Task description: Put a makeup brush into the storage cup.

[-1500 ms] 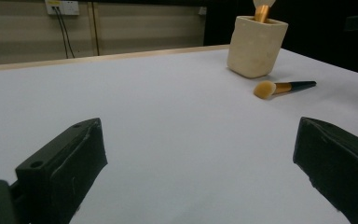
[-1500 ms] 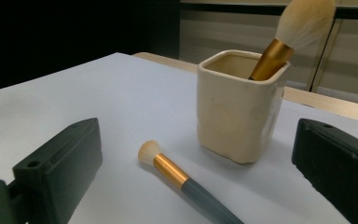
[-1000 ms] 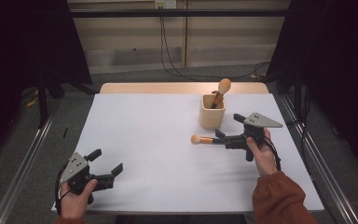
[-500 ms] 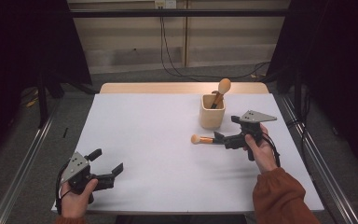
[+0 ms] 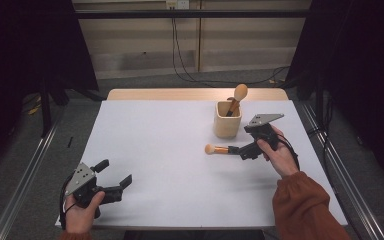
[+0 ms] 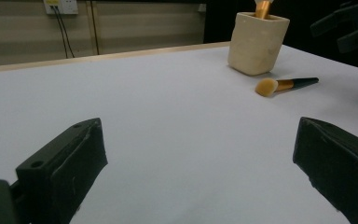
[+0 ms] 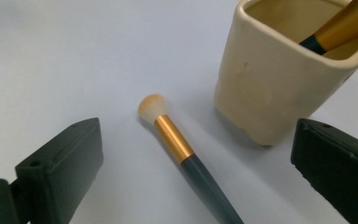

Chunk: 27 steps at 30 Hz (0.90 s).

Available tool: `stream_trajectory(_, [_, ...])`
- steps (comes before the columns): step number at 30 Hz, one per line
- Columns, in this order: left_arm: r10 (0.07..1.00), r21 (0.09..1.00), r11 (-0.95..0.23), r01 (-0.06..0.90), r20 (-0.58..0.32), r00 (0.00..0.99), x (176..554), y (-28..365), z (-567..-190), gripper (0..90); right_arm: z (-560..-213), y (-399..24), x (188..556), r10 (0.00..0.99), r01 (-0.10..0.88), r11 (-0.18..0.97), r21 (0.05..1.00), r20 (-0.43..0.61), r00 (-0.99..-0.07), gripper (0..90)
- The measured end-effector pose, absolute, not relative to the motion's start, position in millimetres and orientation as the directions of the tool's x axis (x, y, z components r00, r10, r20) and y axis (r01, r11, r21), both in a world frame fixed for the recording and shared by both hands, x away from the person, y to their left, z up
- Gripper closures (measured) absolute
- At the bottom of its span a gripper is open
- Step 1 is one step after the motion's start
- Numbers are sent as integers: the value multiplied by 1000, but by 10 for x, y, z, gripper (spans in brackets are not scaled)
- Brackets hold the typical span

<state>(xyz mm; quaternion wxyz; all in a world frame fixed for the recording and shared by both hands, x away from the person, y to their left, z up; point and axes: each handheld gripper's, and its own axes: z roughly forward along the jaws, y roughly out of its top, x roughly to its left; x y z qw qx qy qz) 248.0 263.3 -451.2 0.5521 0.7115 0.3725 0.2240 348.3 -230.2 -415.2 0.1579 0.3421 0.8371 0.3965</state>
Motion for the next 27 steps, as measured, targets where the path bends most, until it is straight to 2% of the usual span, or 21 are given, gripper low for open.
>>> stream_trajectory(8, [778, 952, -114, 282, -91, 621, 2478, 2636, -4513, 24, -4164, -2308, 3575, 670, 517, 535, 668, 37, -741, 30])
stream_trajectory(16, [782, 955, -115, 275, -84, 617, 2480, 2639, -4507, 27, -4186, -2278, 3618, 628, 544, 621, 564, 57, -776, 40])
stream_trajectory(27, [782, 953, -120, 279, -83, 617, 2487, 2634, -4514, 27, -4253, -2067, 3749, 556, 521, 746, 415, 42, -830, 52])
